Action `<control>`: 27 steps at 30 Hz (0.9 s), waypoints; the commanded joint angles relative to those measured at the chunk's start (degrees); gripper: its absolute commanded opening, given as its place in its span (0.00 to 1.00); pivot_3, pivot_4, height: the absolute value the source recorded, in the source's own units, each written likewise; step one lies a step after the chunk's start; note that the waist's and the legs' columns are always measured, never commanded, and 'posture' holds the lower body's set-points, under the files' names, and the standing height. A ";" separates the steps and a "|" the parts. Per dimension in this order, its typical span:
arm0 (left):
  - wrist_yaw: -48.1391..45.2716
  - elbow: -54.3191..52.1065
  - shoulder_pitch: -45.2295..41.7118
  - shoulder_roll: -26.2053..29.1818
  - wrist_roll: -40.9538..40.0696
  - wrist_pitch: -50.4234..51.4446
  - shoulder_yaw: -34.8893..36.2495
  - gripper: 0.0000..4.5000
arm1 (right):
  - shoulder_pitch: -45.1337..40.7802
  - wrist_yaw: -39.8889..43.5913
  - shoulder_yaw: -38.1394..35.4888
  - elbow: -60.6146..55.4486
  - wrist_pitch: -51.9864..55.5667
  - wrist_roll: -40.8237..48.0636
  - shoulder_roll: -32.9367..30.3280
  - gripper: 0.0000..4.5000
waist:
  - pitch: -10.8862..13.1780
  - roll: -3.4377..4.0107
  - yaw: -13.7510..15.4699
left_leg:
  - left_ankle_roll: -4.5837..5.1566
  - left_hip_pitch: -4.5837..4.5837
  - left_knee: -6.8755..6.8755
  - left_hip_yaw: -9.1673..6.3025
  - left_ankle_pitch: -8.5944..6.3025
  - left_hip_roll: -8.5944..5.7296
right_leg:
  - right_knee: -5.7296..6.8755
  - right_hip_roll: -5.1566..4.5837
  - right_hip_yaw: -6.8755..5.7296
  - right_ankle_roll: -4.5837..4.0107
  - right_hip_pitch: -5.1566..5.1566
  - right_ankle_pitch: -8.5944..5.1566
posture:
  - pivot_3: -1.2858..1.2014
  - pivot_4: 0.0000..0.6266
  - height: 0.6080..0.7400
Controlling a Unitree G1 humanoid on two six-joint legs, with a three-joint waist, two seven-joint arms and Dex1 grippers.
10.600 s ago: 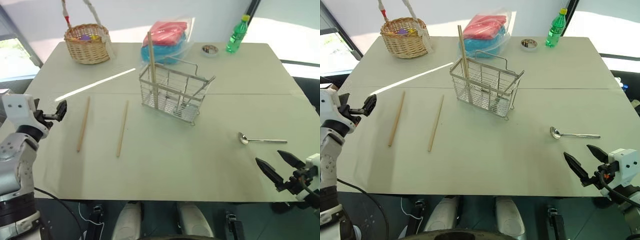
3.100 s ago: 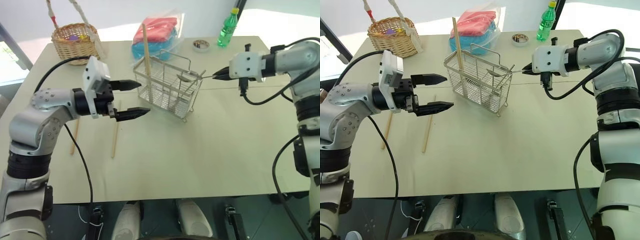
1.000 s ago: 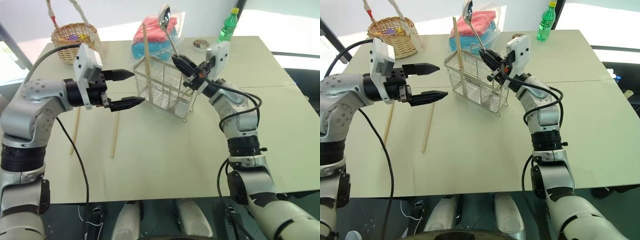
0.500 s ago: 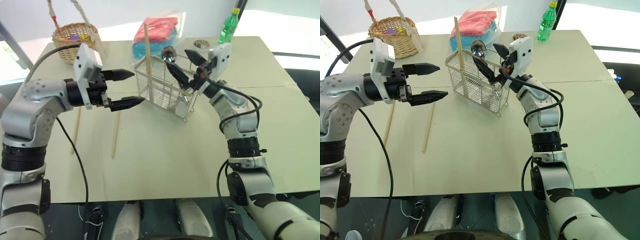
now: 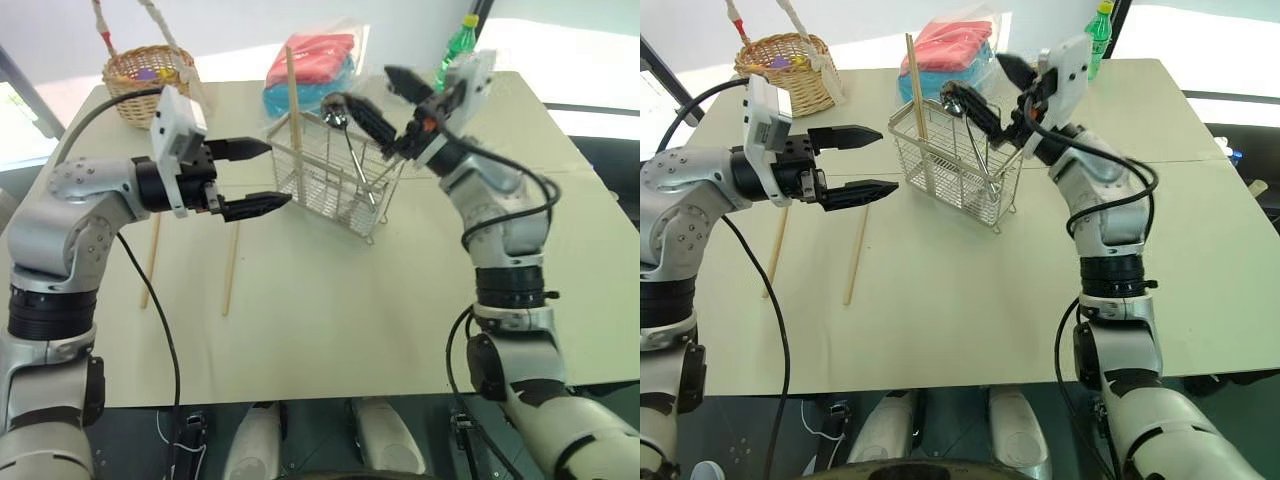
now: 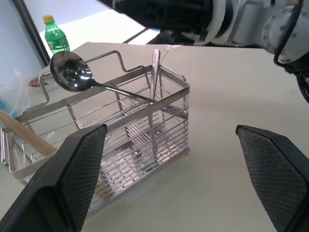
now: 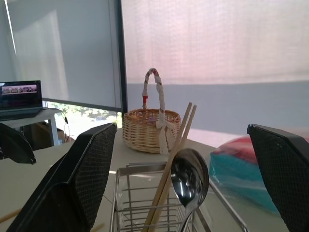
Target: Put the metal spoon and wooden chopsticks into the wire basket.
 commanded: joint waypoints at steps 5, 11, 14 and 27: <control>0.34 -0.33 -1.12 0.12 0.59 -1.37 1.39 1.00 | 0.75 5.34 -0.89 -11.93 6.34 3.18 -10.13 0.99 | 0.00 0.00 0.18 | 0.00 0.00 0.00 0.01 0.00 -0.01 | -0.02 -0.02 0.00 0.00 0.02 0.00 | 0.52 0.24 1.00; 2.33 0.54 -0.93 -0.23 1.15 -2.15 2.68 1.00 | 6.74 11.21 -3.77 -17.41 10.71 7.17 -19.61 0.99 | 0.00 -0.01 0.17 | 0.01 -0.01 -0.02 0.00 0.00 -0.01 | -0.15 -0.03 -0.01 0.00 0.07 0.00 | 0.52 0.24 1.00; 2.81 1.05 -0.38 0.87 0.88 -1.49 4.19 1.00 | 15.12 19.25 -7.07 -23.12 14.25 12.69 -26.91 0.99 | 0.01 -0.02 0.34 | 0.01 -0.02 -0.03 0.00 -0.01 -0.01 | -0.16 -0.03 0.00 0.00 0.08 0.00 | 0.52 0.24 1.00; 4.61 -0.08 1.64 0.88 0.95 -1.86 5.57 1.00 | 27.31 15.34 -8.63 -28.08 14.62 13.37 -28.50 0.99 | 0.02 -0.05 0.23 | 0.02 0.02 -0.22 0.04 -0.01 0.00 | -0.43 -0.05 0.00 0.01 0.15 0.00 | 0.52 0.24 1.00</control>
